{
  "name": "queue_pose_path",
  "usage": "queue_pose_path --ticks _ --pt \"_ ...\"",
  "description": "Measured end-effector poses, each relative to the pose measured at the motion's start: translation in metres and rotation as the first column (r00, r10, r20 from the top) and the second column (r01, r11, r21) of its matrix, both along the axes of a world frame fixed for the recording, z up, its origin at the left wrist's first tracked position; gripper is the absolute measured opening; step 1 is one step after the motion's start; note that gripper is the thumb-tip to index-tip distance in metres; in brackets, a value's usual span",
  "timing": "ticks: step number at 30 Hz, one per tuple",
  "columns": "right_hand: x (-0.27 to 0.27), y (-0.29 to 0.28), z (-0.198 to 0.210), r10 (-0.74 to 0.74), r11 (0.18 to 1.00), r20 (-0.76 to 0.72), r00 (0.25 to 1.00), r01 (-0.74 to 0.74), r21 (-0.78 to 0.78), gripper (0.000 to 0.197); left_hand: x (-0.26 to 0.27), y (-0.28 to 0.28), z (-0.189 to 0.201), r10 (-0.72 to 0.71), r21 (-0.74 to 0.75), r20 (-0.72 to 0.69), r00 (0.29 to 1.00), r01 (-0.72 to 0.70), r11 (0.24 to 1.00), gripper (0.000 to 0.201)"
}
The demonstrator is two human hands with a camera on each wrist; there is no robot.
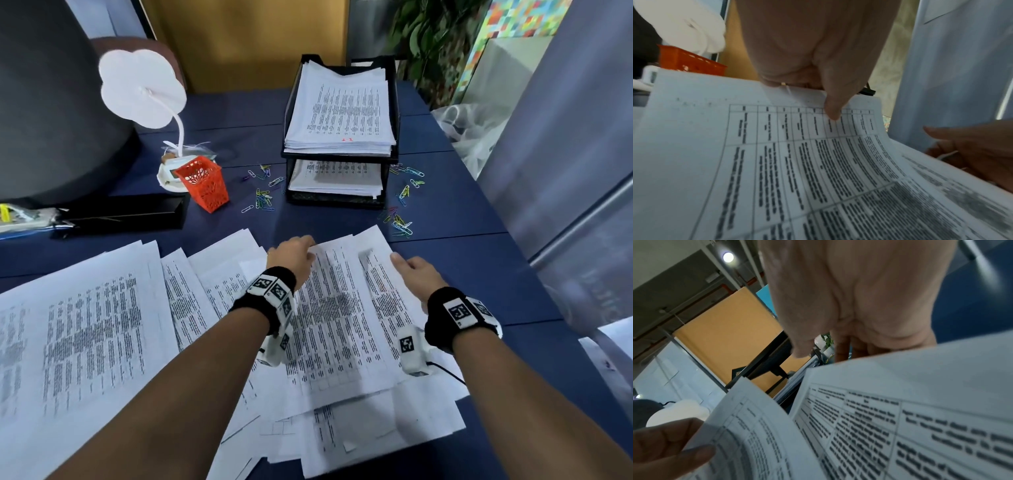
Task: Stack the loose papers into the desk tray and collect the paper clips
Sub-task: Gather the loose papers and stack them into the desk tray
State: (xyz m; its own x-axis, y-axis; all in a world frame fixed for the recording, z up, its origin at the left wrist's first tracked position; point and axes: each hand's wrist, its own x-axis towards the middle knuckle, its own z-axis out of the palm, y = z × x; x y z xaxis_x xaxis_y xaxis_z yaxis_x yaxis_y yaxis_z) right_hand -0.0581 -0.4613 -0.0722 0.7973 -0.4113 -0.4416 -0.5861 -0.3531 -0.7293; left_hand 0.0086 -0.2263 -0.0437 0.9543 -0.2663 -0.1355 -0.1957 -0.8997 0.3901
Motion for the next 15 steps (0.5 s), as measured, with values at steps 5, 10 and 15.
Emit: queue_pose_path --ticks 5,10,15 --pt "-0.004 -0.007 -0.01 0.113 0.993 -0.036 0.993 -0.111 0.051 0.054 -0.005 -0.028 -0.008 -0.006 -0.212 0.045 0.999 0.015 0.977 0.022" --pt "-0.011 -0.006 -0.011 0.137 0.989 -0.089 0.986 -0.132 0.06 0.033 -0.009 -0.016 -0.015 0.018 -0.122 -0.017 1.0 -0.02 0.992 0.052" --pt "-0.011 -0.007 -0.012 0.105 0.989 -0.07 0.992 -0.097 0.113 0.023 -0.012 0.02 -0.029 0.227 0.042 -0.198 0.953 -0.223 0.974 0.076"
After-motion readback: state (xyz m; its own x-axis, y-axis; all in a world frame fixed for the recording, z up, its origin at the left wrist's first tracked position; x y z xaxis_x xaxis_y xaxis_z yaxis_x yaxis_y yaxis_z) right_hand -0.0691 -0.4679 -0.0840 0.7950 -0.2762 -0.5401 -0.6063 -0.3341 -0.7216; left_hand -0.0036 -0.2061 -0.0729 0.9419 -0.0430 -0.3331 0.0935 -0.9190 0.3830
